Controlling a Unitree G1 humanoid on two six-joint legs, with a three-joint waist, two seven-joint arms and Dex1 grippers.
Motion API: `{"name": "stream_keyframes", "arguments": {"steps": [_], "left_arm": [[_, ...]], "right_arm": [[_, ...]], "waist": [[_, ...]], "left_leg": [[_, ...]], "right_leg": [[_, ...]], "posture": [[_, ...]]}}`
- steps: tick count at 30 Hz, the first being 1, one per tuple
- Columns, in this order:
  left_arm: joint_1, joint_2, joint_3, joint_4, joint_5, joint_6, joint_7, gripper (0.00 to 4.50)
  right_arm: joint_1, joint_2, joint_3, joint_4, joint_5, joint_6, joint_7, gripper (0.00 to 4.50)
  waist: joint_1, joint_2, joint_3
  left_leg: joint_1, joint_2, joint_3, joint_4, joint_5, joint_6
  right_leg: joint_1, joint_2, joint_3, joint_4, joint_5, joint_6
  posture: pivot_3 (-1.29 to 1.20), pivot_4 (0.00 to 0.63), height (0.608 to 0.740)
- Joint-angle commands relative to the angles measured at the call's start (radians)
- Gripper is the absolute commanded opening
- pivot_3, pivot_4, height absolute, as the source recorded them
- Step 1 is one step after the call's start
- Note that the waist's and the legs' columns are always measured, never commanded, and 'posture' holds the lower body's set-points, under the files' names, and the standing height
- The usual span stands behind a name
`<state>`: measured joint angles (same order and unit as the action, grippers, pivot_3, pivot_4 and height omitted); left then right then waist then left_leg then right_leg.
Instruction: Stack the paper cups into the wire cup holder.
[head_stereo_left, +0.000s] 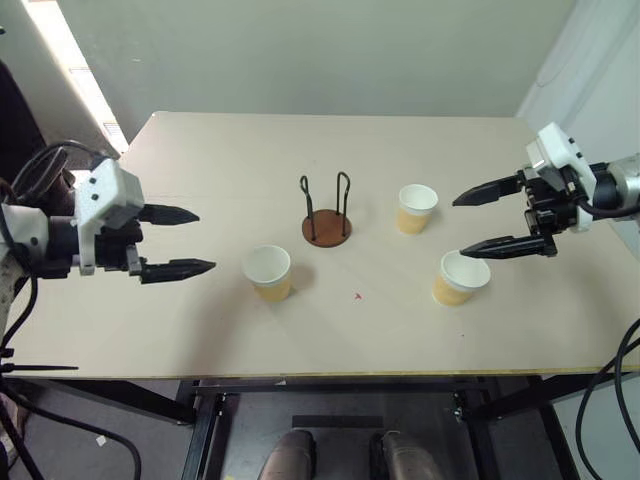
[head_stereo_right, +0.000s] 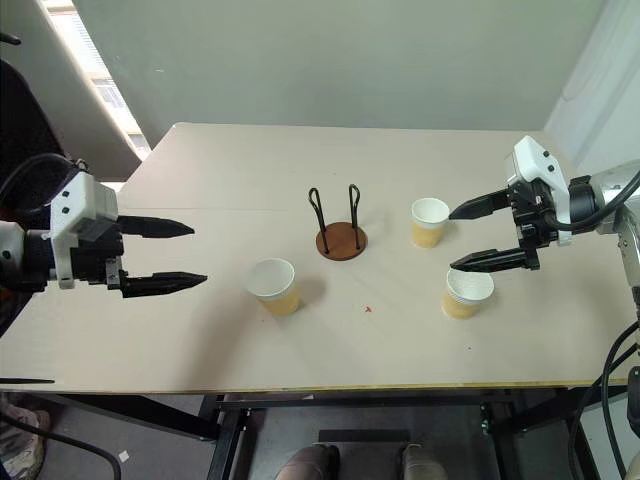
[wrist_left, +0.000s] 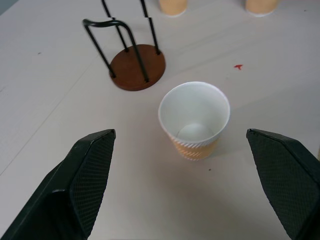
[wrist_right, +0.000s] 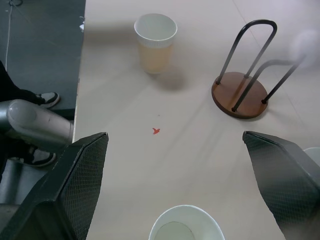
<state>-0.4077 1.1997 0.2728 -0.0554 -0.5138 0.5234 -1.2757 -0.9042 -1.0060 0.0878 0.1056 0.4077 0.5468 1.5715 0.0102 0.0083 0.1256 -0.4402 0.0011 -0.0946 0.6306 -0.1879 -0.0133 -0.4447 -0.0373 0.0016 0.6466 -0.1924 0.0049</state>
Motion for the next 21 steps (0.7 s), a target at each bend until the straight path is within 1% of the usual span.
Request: {"name": "stream_keyframes", "arguments": {"steps": [1,4,6,9,10,14,16,19,21], "left_arm": [[0.01,0.034,0.065,-0.002,0.006,-0.009,0.001,4.5],[0.051,0.03,0.098,-0.032,-0.006,0.005,0.006,4.5],[0.075,0.006,0.095,-0.072,-0.015,0.015,0.03,4.5],[0.056,-0.046,0.068,-0.112,-0.017,0.016,0.092,4.5],[0.029,-0.073,0.049,-0.11,-0.003,0.009,0.128,4.5],[-0.132,-0.217,-0.1,-0.042,0.147,-0.037,0.333,4.5],[-0.174,-0.262,-0.141,-0.025,0.185,-0.032,0.38,4.5],[-0.272,-0.365,-0.214,0.035,0.227,-0.016,0.452,4.5],[-0.315,-0.4,-0.25,0.074,0.253,-0.012,0.465,4.5]], "right_arm": [[-0.026,-0.006,-0.019,-0.012,0.006,-0.009,0.009,4.48],[-0.021,-0.008,-0.024,-0.021,0.013,-0.001,0.011,4.48],[-0.01,-0.011,-0.027,-0.026,0.015,0.002,0.011,4.48],[-0.002,-0.009,-0.027,-0.022,0.011,0.0,0.007,4.48],[-0.008,-0.003,-0.027,-0.02,0.013,0.004,0.003,4.48],[-0.016,-0.005,-0.038,-0.026,0.029,0.025,0.005,4.48],[-0.02,-0.011,-0.041,-0.021,0.029,0.028,0.009,4.48],[-0.035,0.0,-0.042,-0.006,0.022,0.018,-0.009,4.48],[-0.03,0.008,-0.044,-0.021,0.029,0.026,-0.02,4.48]], "waist": [[0.0,0.0,0.0],[-0.001,0.0,0.0],[0.0,0.0,0.0],[0.004,0.0,0.0],[0.005,0.0,0.0],[0.01,0.0,0.0],[0.009,0.0,0.0],[0.008,0.0,0.0],[0.009,0.0,0.0]], "left_leg": [[0.0,0.0,0.0,0.0,0.0,0.0],[0.0,0.0,0.0,0.0,0.0,0.0],[0.0,0.0,0.0,0.0,0.0,0.0],[0.0,0.0,0.0,0.0,0.0,0.0],[0.0,0.0,0.0,0.0,0.0,0.0],[0.004,0.0,0.0,0.0,0.001,0.0],[0.005,-0.001,0.0,0.001,0.002,0.001],[0.005,-0.002,0.001,0.001,0.002,0.001],[0.004,-0.002,0.001,0.001,0.002,0.001]], "right_leg": [[0.0,0.0,0.0,0.0,0.0,0.0],[0.0,0.0,0.0,0.0,0.0,0.0],[0.0,0.0,0.0,0.0,0.0,0.0],[0.001,0.0,0.0,0.0,0.0,0.0],[0.001,0.0,0.0,0.0,0.0,0.0],[0.005,-0.001,0.0,0.0,0.0,0.0],[0.006,-0.002,0.0,0.0,0.0,0.0],[0.007,-0.002,0.0,-0.001,0.001,0.001],[0.007,-0.002,0.0,-0.001,0.003,0.004]], "posture": [[0.0,0.15,0.74],[0.0,0.15,0.74],[0.0,0.15,0.74],[0.0,0.15,0.74],[0.0,0.15,0.74],[0.0,0.15,0.74],[0.0,0.15,0.74],[0.0,0.15,0.74],[0.0,0.15,0.74]]}}
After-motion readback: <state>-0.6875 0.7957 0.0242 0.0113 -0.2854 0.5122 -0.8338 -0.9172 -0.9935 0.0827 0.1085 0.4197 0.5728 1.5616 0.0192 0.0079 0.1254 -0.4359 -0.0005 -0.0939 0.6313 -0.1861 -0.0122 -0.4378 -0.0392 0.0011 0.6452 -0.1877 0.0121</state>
